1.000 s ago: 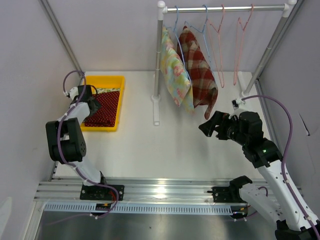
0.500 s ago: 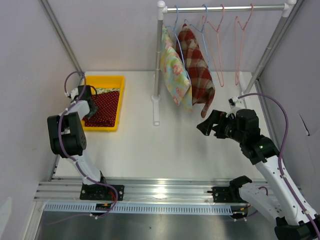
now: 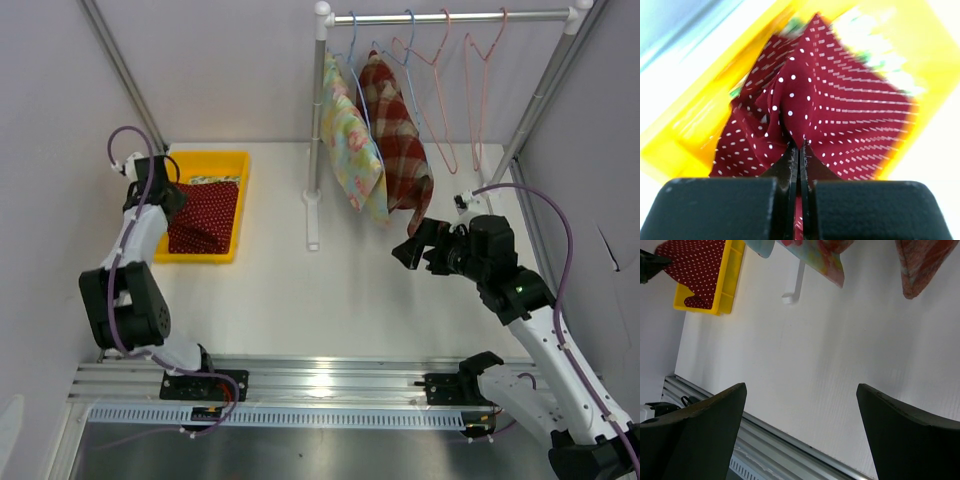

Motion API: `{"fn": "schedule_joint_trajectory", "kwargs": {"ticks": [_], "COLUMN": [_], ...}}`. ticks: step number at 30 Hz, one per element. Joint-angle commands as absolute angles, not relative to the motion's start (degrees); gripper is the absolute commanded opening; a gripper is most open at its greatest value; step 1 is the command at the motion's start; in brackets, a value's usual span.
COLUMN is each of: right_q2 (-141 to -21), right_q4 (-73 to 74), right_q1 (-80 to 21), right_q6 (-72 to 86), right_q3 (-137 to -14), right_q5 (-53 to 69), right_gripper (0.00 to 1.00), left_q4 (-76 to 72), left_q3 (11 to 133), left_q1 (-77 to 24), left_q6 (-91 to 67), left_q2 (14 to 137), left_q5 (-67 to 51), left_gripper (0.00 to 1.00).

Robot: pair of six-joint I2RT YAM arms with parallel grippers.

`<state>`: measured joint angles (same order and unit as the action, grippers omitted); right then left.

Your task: Place the skirt on the hanger

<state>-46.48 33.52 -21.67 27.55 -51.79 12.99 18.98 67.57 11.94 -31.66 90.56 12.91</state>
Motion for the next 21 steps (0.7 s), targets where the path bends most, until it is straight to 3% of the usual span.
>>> {"fn": "schedule_joint_trajectory", "kwargs": {"ticks": [1, 6, 14, 21], "right_q2": [-46.58, -47.55, -48.43, -48.87], "right_q4": [31.55, 31.82, 31.55, 31.29], "right_q1": [-21.88, -21.80, -21.80, -21.80], "right_q6": [26.63, 26.28, 26.28, 26.37], "right_q3": [-55.45, -56.78, -58.27, -58.18], "right_q5": [13.53, 13.62, 13.27, 12.66], "right_gripper": [1.00, 0.99, 0.99, 0.99], "left_q4": [15.47, 14.77, 14.85, 15.73], "left_q3": [70.93, 74.69, 76.82, 67.08], "left_q1": [10.99, 7.57, -6.85, -20.62], "left_q6": [-29.27, -25.68, -20.66, -19.95], "left_q2": [80.61, 72.97, 62.85, 53.27], "left_q5": [8.97, 1.86, 1.06, -1.67], "left_gripper": [0.00, 0.00, 0.00, 0.00]}}
